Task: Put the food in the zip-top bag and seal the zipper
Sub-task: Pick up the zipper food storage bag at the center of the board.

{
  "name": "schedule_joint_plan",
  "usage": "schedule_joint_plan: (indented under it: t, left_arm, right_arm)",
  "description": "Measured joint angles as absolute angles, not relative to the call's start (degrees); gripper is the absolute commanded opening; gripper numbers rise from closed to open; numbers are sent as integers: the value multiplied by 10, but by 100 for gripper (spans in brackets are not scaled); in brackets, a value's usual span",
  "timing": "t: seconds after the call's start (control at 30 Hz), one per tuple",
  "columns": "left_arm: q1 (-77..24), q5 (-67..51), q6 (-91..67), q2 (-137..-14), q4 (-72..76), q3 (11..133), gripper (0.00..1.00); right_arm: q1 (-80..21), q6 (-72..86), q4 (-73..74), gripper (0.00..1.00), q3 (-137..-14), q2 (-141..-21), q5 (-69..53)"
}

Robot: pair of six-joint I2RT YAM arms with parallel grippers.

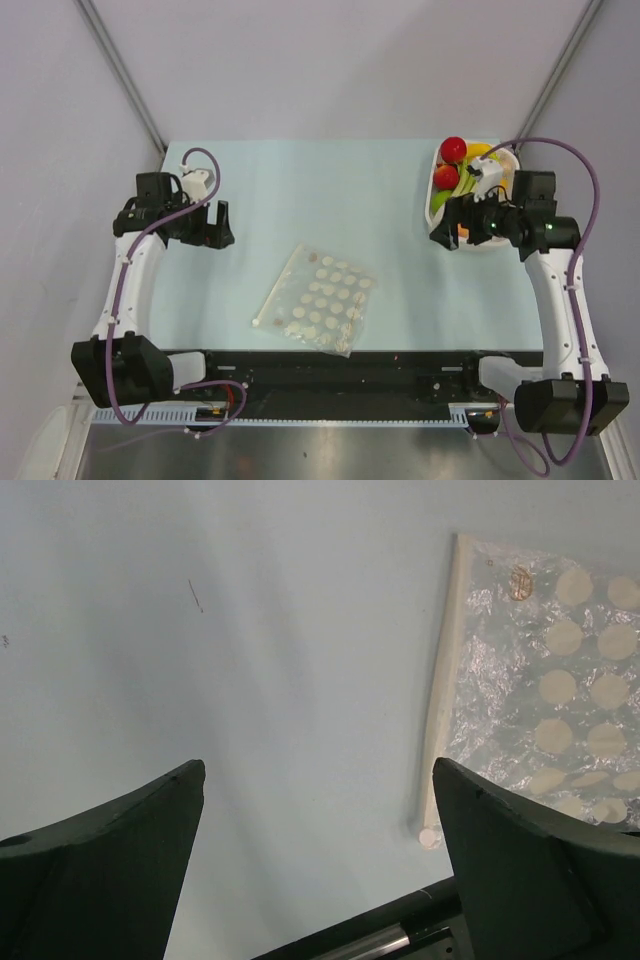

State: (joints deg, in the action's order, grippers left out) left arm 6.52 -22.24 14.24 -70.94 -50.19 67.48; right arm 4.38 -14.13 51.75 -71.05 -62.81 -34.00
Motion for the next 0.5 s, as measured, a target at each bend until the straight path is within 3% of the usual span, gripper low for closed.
schedule_joint_plan:
  t: [0.5]
  left_arm:
    - [63, -183, 84, -705, -477, 675, 100]
  right_arm:
    - [-181, -179, 479, 100, -792, -820, -237]
